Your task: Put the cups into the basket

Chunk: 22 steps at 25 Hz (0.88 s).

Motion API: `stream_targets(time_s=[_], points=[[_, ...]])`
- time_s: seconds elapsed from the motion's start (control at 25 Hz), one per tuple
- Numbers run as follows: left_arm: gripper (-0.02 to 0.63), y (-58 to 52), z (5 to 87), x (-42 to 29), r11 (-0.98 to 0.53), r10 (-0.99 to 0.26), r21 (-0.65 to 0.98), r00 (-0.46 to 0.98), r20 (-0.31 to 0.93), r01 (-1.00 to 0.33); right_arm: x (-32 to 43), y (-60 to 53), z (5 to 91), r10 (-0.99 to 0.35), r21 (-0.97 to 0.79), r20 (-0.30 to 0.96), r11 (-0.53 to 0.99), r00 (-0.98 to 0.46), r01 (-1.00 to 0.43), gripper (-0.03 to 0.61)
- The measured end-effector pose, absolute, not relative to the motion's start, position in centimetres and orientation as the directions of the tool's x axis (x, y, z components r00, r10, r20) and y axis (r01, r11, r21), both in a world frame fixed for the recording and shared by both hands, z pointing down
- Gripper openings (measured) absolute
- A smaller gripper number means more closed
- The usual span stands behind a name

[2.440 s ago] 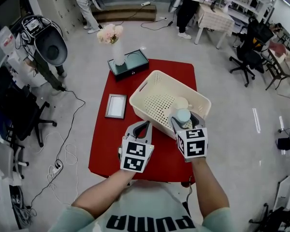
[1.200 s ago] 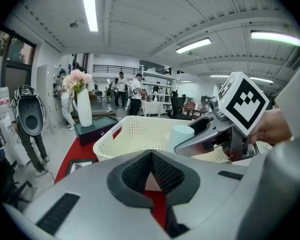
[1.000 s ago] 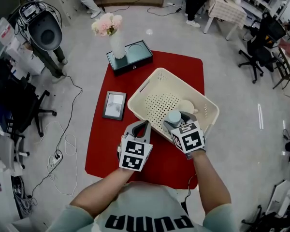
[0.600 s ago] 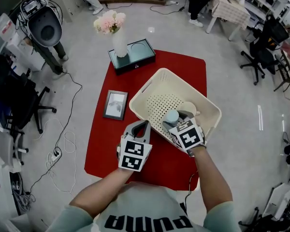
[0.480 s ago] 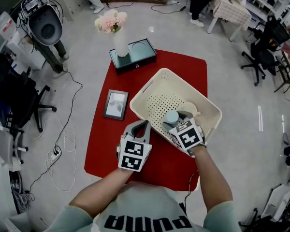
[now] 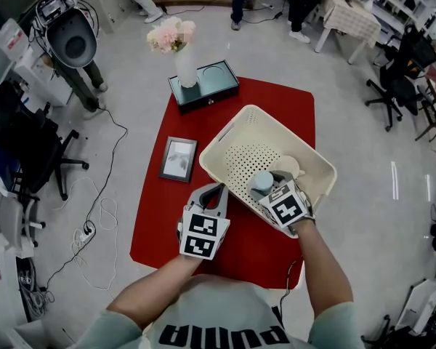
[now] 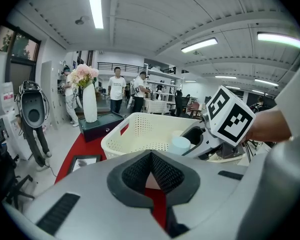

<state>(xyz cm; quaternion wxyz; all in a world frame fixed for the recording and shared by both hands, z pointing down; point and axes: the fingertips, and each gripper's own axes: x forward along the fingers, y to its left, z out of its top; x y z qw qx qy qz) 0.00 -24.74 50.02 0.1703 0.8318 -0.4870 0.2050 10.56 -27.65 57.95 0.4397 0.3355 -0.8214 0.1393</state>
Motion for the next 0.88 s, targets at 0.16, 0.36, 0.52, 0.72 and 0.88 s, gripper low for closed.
stream_targets(time_s=[0.16,0.36,0.52,0.72,0.88], points=[[0.003,-24.7,49.8,0.0,-0.472,-0.740,0.082,0.445,0.504,-0.878,10.6,-27.2,58.1,-0.397,0.047,0.829,0.752,-0.395,-0.657,0.301],[0.003,-24.4,49.1,0.3,-0.479,-0.742,0.085,0.455,0.492,-0.874,11.0,-26.8,56.7,-0.383,0.029,0.828,0.759,-0.409,-0.651,0.308],[0.003,-24.3,48.4,0.3,-0.483,-0.749,0.084,0.461,0.475,-0.871,11.6,-26.9,54.1,-0.438,0.044,0.797,0.731,-0.417,-0.681,0.308],[0.003,-23.7,47.6,0.5,-0.490,-0.750,0.103,0.478,0.456,-0.866,11.9,-25.8,50.8,-0.524,0.064,0.741,0.677,-0.420,-0.733,0.307],[0.003,-23.2,46.6,0.3,-0.496,-0.754,0.106,0.488,0.439,-0.862,11.4,-24.1,48.7,-0.591,0.068,0.688,0.629,-0.421,-0.774,0.243]])
